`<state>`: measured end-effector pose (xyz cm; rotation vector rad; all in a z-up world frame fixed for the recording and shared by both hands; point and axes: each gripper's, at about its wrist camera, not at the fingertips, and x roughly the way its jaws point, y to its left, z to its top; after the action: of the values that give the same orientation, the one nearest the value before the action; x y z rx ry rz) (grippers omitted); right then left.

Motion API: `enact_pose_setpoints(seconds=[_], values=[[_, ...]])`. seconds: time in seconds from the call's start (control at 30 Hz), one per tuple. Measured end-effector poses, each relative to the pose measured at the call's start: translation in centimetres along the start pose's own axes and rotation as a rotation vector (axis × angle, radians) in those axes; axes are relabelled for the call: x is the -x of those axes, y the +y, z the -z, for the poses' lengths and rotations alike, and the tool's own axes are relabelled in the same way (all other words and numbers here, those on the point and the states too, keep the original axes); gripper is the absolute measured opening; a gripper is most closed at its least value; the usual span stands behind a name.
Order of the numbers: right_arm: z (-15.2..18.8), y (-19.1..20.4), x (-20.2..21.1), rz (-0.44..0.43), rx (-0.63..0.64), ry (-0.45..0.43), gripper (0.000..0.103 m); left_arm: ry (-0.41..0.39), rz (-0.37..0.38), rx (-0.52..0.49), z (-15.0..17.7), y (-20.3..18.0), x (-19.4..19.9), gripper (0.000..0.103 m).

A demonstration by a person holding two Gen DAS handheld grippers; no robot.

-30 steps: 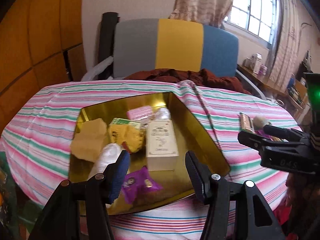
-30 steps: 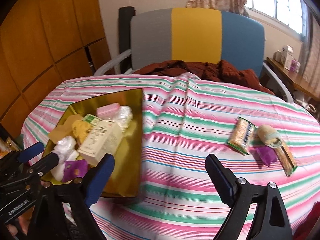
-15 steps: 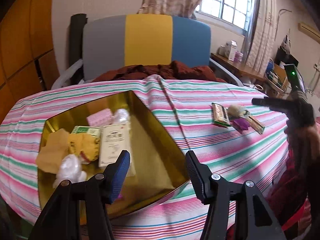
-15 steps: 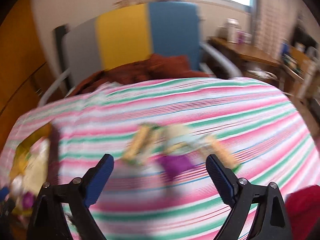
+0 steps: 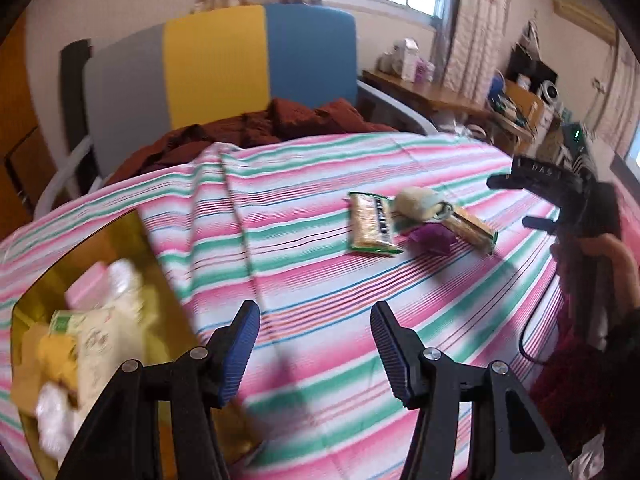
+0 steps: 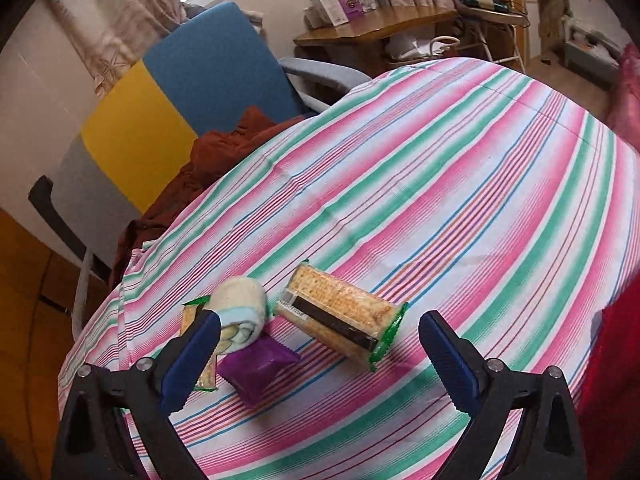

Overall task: Organize objects
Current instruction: 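Grasp the cracker packet with the left tool, then grasp the purple packet with the right tool while the left tool holds the cracker packet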

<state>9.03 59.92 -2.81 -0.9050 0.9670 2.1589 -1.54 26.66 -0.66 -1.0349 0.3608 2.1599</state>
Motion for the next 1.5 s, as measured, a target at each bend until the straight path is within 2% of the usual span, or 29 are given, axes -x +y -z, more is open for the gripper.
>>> enact_pose_setpoints(seconds=[0.23, 0.57, 0.7, 0.9, 0.93, 1.03, 1.23, 1.27, 1.33, 1.37, 1.5], values=[[0.0, -0.7, -0.3, -0.041, -0.030, 0.010, 0.100, 0.053, 0.041, -0.091, -3.7, -3.1, -5.9, 0.060], [-0.5, -2.2, -0.3, -0.084, -0.113, 0.003, 0.101, 0.106, 0.056, -0.170, -8.0, -5.7, -13.4, 0.065], [-0.6, -2.6, -0.4, -0.102, -0.136, 0.012, 0.101, 0.143, 0.071, -0.162, -8.9, -6.0, -16.0, 0.065], [-0.6, -2.6, -0.8, -0.121, -0.147, 0.033, 0.102, 0.175, 0.037, -0.177, -9.5, -6.2, -19.7, 0.065], [-0.6, -2.6, -0.9, -0.124, -0.145, 0.037, 0.102, 0.195, 0.041, -0.169, -9.5, -6.1, -20.5, 0.067], [-0.6, -2.6, -0.9, -0.121, -0.143, 0.037, 0.102, 0.147, 0.052, -0.160, -9.4, -5.8, -20.6, 0.069], [-0.7, -3.3, -1.1, -0.109, -0.173, 0.037, 0.102, 0.129, 0.055, -0.149, -9.1, -5.7, -20.3, 0.067], [-0.7, -3.4, -1.1, -0.107, -0.177, 0.038, 0.102, 0.129, 0.052, -0.151, -9.1, -5.7, -20.3, 0.066], [-0.7, -3.5, -1.2, -0.099, -0.181, 0.039, 0.102, 0.128, 0.040, -0.136, -9.0, -5.5, -19.9, 0.051], [-0.7, -3.6, -1.2, -0.095, -0.186, 0.041, 0.102, 0.128, 0.032, -0.125, -8.8, -5.2, -19.6, 0.048], [-0.7, -4.0, -1.2, -0.095, -0.204, 0.040, 0.102, 0.148, 0.022, -0.082, -7.7, -4.3, -18.3, 0.046]])
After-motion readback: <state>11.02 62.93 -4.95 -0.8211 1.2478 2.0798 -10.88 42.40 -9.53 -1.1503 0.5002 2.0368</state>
